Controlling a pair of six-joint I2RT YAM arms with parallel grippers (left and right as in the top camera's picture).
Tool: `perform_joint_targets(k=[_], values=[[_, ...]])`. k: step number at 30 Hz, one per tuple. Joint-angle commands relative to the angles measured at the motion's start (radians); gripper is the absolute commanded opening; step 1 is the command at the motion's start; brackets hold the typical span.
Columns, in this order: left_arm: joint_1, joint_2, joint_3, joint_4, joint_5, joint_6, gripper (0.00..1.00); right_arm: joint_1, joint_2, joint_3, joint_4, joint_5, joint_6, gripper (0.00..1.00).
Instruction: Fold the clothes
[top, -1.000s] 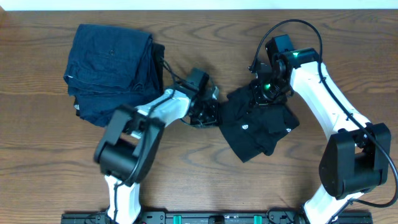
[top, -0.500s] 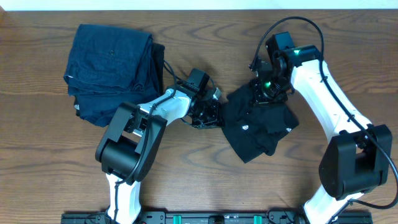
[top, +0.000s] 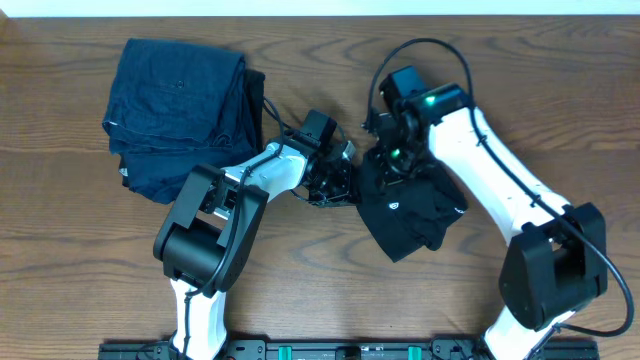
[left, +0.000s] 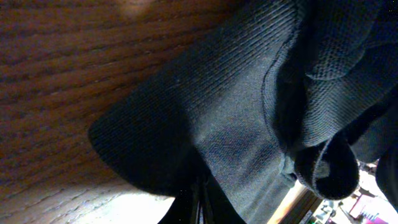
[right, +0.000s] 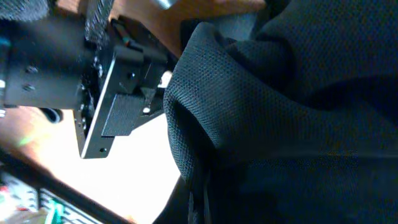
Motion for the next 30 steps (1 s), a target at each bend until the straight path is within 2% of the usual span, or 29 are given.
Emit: perform_joint_targets(k=[1, 6, 14, 16, 18, 19, 24, 27, 30], values=[[-0.006, 0.053, -0.006, -0.013, -0.055, 0.006, 0.06, 0.027, -0.028, -0.056, 0.023, 0.051, 0.014, 0.01], [-0.006, 0.052, -0.006, -0.013, -0.054, 0.006, 0.06, 0.028, -0.028, -0.168, 0.136, 0.045, 0.033, 0.01], [-0.006, 0.022, -0.005, -0.013, -0.054, 0.006, 0.06, 0.028, -0.028, -0.263, 0.291, -0.11, 0.033, 0.02], [-0.006, 0.001, -0.005, -0.013, -0.054, 0.006, 0.06, 0.028, -0.028, -0.263, 0.29, -0.113, 0.032, 0.08], [-0.006, -0.023, -0.005, -0.013, -0.055, 0.007, 0.06, 0.028, -0.028, -0.263, 0.288, -0.125, 0.032, 0.32], [-0.006, -0.038, -0.005, -0.013, -0.055, 0.018, 0.06, 0.027, -0.029, -0.262, 0.287, -0.148, 0.031, 0.39], [-0.001, -0.142, -0.004, -0.052, -0.126, 0.084, 0.06, -0.009, -0.052, -0.224, 0.244, -0.431, -0.14, 0.47], [0.0, -0.218, -0.004, -0.098, -0.232, 0.102, 0.06, -0.064, -0.097, -0.189, 0.189, -0.46, -0.156, 0.49], [0.0, -0.291, -0.004, -0.141, -0.257, 0.162, 0.06, -0.14, -0.161, -0.179, 0.146, -0.454, -0.18, 0.48]])
